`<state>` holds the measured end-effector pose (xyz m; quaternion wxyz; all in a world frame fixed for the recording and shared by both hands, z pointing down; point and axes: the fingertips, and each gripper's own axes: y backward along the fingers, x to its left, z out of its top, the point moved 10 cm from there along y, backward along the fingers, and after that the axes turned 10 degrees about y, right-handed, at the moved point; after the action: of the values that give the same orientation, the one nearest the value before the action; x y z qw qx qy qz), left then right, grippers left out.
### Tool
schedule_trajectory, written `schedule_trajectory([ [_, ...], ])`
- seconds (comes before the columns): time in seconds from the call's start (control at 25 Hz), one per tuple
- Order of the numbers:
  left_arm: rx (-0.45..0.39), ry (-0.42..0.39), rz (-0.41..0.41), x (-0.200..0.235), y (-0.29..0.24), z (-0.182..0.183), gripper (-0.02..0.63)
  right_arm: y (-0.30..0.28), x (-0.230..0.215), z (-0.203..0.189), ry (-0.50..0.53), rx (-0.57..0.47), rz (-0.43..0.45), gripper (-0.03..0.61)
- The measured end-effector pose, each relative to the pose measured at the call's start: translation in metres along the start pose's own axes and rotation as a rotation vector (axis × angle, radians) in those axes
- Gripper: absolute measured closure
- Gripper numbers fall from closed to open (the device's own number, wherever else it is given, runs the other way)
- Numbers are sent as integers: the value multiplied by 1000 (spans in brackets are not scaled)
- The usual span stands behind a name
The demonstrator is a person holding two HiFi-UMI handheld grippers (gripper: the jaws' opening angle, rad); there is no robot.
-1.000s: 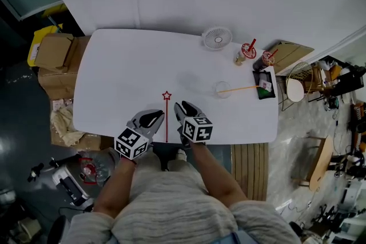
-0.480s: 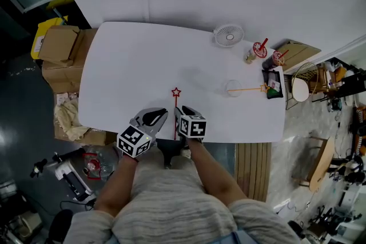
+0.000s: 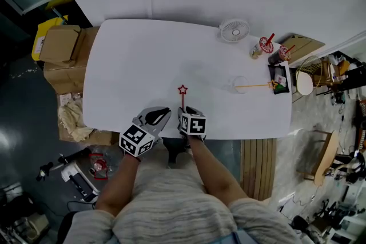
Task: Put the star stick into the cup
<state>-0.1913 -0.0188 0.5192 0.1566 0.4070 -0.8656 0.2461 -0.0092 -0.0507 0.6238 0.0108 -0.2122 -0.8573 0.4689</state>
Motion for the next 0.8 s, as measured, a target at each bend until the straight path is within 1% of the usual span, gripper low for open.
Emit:
schedule_trajectory([
  [0.12,9,-2,-10,5,2,-1,597,-4,2,-1,11,15,-39,469],
  [0.28,21,-5,-23,10,5,-2,597,-3,5,-1,45,24,-93,503],
  [0.52,29,-14,-46,14,7,0,597,-6,14,2,89,50,-148,502],
  [0.8,30,-12,-59,17,11,-3,597,-8,25,10,168,101,-211,502],
])
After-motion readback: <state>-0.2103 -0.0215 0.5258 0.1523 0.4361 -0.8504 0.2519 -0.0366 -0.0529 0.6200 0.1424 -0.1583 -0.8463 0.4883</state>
